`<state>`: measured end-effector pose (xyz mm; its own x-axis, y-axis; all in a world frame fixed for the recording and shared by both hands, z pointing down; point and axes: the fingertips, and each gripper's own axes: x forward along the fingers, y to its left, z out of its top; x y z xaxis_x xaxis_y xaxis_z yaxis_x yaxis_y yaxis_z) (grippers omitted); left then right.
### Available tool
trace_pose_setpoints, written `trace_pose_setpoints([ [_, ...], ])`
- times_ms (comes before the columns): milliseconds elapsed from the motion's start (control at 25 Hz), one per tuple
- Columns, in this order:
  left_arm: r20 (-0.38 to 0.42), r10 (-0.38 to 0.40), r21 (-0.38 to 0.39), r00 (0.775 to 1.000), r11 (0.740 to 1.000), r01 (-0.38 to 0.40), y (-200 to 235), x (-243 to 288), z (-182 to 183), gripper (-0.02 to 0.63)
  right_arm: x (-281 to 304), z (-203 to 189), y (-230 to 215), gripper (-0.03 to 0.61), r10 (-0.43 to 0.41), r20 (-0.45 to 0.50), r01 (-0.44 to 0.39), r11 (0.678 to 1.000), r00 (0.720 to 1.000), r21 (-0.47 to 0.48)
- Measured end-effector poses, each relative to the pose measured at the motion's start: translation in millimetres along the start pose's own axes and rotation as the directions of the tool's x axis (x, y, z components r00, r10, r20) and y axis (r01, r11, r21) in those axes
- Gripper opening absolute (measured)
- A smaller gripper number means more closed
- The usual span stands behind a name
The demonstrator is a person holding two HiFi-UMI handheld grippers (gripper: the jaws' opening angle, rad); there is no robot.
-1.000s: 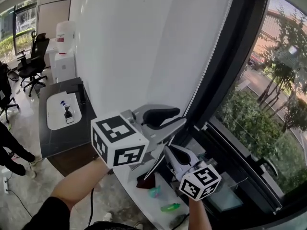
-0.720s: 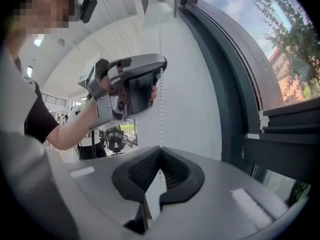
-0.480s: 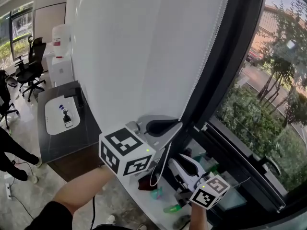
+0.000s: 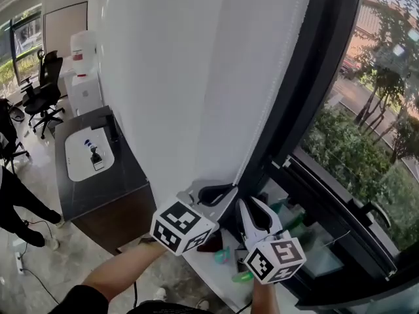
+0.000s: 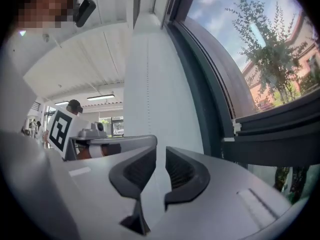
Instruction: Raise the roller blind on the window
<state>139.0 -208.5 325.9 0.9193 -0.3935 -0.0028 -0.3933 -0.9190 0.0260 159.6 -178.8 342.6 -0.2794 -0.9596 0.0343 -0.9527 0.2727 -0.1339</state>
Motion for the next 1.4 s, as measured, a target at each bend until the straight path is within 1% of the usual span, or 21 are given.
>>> trace_pose_setpoints([
  [160,-0.001,0.036,-0.027,0.999,0.999,-0.036,4.4,-13.1,-3.5,0.011,-3.2,-0.5,2.1,0.055,-0.081,0.022,0.081,0.997,0.996,0.017],
  [280,0.001,0.084,-0.061,0.996,0.995,-0.084,6.4,-26.8,-0.7,0.012,-6.0,0.2,9.0,0.051,-0.119,0.031,0.120,0.993,0.992,-0.014],
  [360,-0.028,0.122,-0.063,0.992,0.990,-0.124,6.3,-35.9,-11.1,0.068,-5.6,-3.6,16.6,0.041,-0.135,0.029,0.136,0.990,0.990,-0.040],
  [480,-0.057,0.183,-0.050,0.982,0.981,-0.186,7.3,-49.8,-30.6,0.071,-4.2,-13.3,25.1,0.018,-0.157,0.016,0.158,0.986,0.987,-0.060],
  [640,-0.064,0.204,-0.040,0.977,0.978,-0.207,-3.6,-59.9,-42.7,0.061,-8.0,-28.0,30.3,0.006,-0.177,-0.008,0.177,0.983,0.984,-0.043],
  [680,-0.071,0.212,-0.028,0.975,0.976,-0.215,-4.7,-61.8,-44.9,0.022,-8.7,-30.4,31.9,0.006,-0.181,-0.012,0.181,0.983,0.983,-0.038],
  [720,-0.079,0.217,-0.019,0.973,0.976,-0.219,-5.2,-63.1,-46.7,0.003,-8.7,-31.2,33.5,0.006,-0.186,-0.013,0.185,0.982,0.983,-0.038],
  [840,-0.094,0.216,-0.006,0.972,0.976,-0.217,-5.1,-66.2,-50.1,0.003,-8.5,-31.6,38.9,0.006,-0.202,-0.010,0.201,0.979,0.979,-0.045],
  [1040,-0.088,0.196,-0.003,0.977,0.980,-0.197,-7.1,-69.4,-50.2,0.003,-11.0,-38.7,46.8,0.006,-0.233,-0.016,0.232,0.971,0.972,-0.051],
  [1400,-0.084,0.152,-0.001,0.985,0.988,-0.152,-12.5,-70.9,-49.7,0.003,-18.8,-39.0,49.3,0.006,-0.284,-0.017,0.283,0.958,0.959,-0.048],
])
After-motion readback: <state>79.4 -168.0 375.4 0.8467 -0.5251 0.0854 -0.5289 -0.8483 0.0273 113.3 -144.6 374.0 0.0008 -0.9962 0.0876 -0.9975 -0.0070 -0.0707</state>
